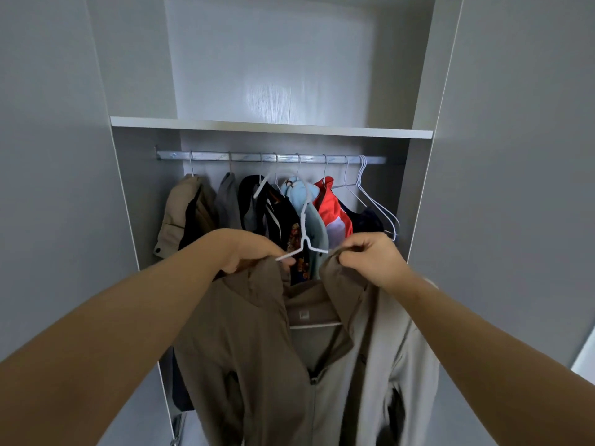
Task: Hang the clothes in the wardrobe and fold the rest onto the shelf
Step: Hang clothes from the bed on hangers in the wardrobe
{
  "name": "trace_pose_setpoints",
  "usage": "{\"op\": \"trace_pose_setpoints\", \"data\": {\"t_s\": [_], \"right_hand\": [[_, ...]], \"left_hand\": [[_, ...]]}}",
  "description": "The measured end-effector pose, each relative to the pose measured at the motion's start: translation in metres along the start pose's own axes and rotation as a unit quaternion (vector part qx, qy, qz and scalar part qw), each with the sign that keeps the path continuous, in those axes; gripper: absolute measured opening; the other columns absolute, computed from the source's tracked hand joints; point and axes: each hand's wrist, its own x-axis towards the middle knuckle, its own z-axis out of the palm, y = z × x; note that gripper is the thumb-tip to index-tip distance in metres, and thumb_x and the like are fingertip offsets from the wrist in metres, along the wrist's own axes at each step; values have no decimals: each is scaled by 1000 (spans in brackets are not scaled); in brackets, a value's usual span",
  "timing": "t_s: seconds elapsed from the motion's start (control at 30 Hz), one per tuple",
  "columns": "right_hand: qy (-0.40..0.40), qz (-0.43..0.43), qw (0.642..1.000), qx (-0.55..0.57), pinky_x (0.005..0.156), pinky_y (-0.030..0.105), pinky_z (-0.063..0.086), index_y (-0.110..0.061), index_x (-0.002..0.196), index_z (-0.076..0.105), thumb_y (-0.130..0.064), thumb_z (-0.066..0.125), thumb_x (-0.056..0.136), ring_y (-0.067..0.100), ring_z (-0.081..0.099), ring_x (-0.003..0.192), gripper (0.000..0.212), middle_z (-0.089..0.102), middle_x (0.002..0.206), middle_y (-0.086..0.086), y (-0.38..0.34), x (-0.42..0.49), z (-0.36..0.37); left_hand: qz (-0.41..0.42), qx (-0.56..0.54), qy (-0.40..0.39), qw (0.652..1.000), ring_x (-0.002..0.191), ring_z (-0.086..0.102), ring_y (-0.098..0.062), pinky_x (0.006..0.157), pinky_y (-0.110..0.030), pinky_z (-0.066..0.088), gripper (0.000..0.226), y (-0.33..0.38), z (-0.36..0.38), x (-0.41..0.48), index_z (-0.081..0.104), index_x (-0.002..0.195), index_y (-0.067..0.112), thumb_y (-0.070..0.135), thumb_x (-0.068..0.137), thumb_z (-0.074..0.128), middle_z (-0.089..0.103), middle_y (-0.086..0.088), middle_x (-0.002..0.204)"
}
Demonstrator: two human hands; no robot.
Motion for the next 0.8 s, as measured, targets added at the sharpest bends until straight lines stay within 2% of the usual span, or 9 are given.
{"op": "trace_pose_setpoints", "data": {"t_s": [0.07, 0.17, 0.27, 0.4, 0.5, 0.57, 0.63, 0.7, 0.8], "right_hand": [[-10, -4, 1000, -11, 74, 29, 50, -6, 73, 73, 1, 62, 74, 12, 59, 70, 13, 69, 72, 6, 5, -2, 2], [-20, 2, 999, -34, 69, 17, 48, -13, 71, 73, 0, 63, 74, 3, 58, 65, 16, 66, 64, -11, 11, -5, 0], [-28, 32, 997, -57, 68, 14, 48, -23, 74, 68, -3, 64, 75, 4, 59, 68, 20, 64, 69, -10, 21, -9, -5], [22, 85, 996, -7, 48, 5, 39, -27, 74, 57, 0, 65, 75, 1, 52, 52, 28, 55, 59, -10, 28, -12, -14], [58, 81, 993, 70, 48, 10, 39, -19, 71, 54, 9, 62, 74, -2, 47, 41, 29, 52, 47, -13, 26, -13, -19], [66, 70, 991, 95, 48, 12, 39, -15, 70, 53, 12, 60, 73, 0, 45, 40, 29, 50, 47, -11, 24, -15, -19], [69, 53, 990, 107, 48, 12, 38, -14, 68, 53, 15, 59, 73, 1, 44, 41, 30, 50, 50, -6, 19, -15, -17], [67, 43, 991, 106, 48, 11, 38, -14, 68, 54, 15, 58, 74, 2, 44, 42, 31, 50, 53, -1, 15, -14, -17], [45, 62, 989, 127, 48, 14, 40, -15, 80, 58, 12, 54, 80, 7, 48, 48, 27, 55, 59, 3, 15, -10, -20]], "left_hand": [[37, 2, 32, 999, 80, 61, -23, 66, -28, 56, 9, -1, 8, 5, 69, 93, 9, 10, 86, 63, 65, -12, 95], [137, -41, 136, 980, 67, 55, -18, 45, -17, 49, 21, 4, 18, 8, 60, 76, 11, -8, 85, 57, 58, -9, 77], [264, -143, 228, 926, 66, 53, -15, 54, -21, 48, 25, 16, 20, -3, 54, 71, 12, -9, 85, 57, 54, -7, 73], [350, -322, 142, 868, 70, 55, -11, 59, -20, 49, 21, 12, 22, -23, 56, 75, 15, -2, 88, 55, 58, -2, 77], [319, 17, 200, 926, 73, 55, -6, 67, -23, 45, 8, -4, 27, -21, 58, 86, 21, 28, 90, 57, 59, 7, 82], [294, 270, 291, 870, 90, 55, -9, 85, -31, 44, 27, -10, 23, -11, 55, 105, 28, 50, 90, 49, 59, 11, 98], [291, 325, 252, 864, 88, 53, -8, 81, -26, 42, 33, -9, 24, -7, 56, 111, 29, 52, 91, 45, 57, 12, 91], [319, 313, 200, 872, 67, 48, -5, 64, -19, 38, 28, -7, 28, -4, 64, 94, 17, 41, 93, 50, 51, 9, 67], [369, 271, 254, 852, 59, 45, -7, 63, -26, 38, 23, -6, 26, 1, 60, 68, 22, 28, 90, 60, 47, 6, 58]]}}
